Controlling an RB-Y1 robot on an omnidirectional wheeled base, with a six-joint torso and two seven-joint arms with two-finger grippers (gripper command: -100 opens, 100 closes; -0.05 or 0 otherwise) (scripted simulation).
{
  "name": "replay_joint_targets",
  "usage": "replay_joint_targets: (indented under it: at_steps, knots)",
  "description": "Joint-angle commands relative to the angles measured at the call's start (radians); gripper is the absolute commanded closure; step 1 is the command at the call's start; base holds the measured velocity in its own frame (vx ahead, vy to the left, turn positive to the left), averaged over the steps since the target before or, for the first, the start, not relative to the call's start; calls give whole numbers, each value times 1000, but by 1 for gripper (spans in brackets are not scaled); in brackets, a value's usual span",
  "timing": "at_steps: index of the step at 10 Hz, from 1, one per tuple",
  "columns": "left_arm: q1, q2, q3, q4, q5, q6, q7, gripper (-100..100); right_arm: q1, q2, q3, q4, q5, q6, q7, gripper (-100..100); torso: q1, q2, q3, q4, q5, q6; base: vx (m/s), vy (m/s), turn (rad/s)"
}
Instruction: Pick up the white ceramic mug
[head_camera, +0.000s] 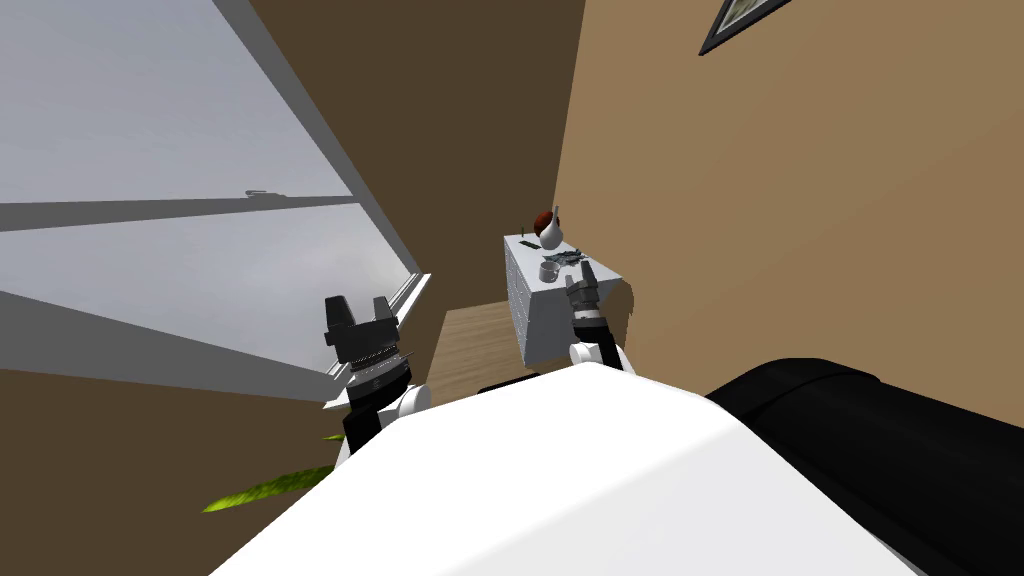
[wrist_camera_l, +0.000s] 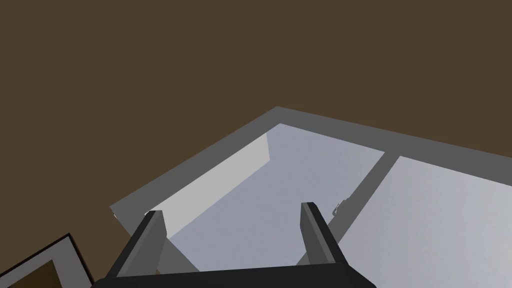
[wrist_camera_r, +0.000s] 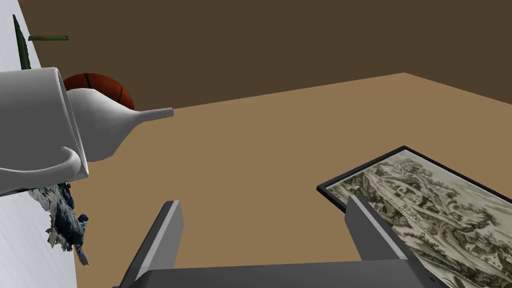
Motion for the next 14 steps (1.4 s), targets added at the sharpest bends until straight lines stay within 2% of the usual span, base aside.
replay_joint_targets:
  at_steps: [1, 3, 4, 8, 9, 11, 14]
  knots:
    - [0, 0, 0, 0, 0, 0, 0, 0, 1, -45, -7, 3, 11, -6, 6, -100, 0, 0, 0, 0, 0, 0, 0, 0, 0]
    - [0, 0, 0, 0, 0, 0, 0, 0, 4, -105, -23, 9, 36, -20, 20, -100, 0, 0, 0, 0, 0, 0, 8, 7, -10]
    - [0, 0, 0, 0, 0, 0, 0, 0, 4, -117, -23, 9, 36, -20, 20, -100, 0, 0, 0, 0, 0, 0, 9, 7, -5]
    - [0, 0, 0, 0, 0, 0, 0, 0, 9, -238, -63, 24, 98, -56, 56, -100, 1, -1, 0, 0, 0, 0, 10, 13, -10]
    - [0, 0, 0, 0, 0, 0, 0, 0, 9, -245, -63, 24, 98, -56, 56, -100, 0, -1, 0, 0, 0, 0, 7, 11, -7]
    - [0, 0, 0, 0, 0, 0, 0, 0, 12, -315, -98, 37, 152, -88, 87, -100, 0, -1, 0, 0, 0, 0, 14, 16, -18]
    - [0, 0, 0, 0, 0, 0, 0, 0, 14, -389, -117, 44, 182, -107, 104, -100, 1, -1, -1, 0, 0, 0, 12, 17, -9]
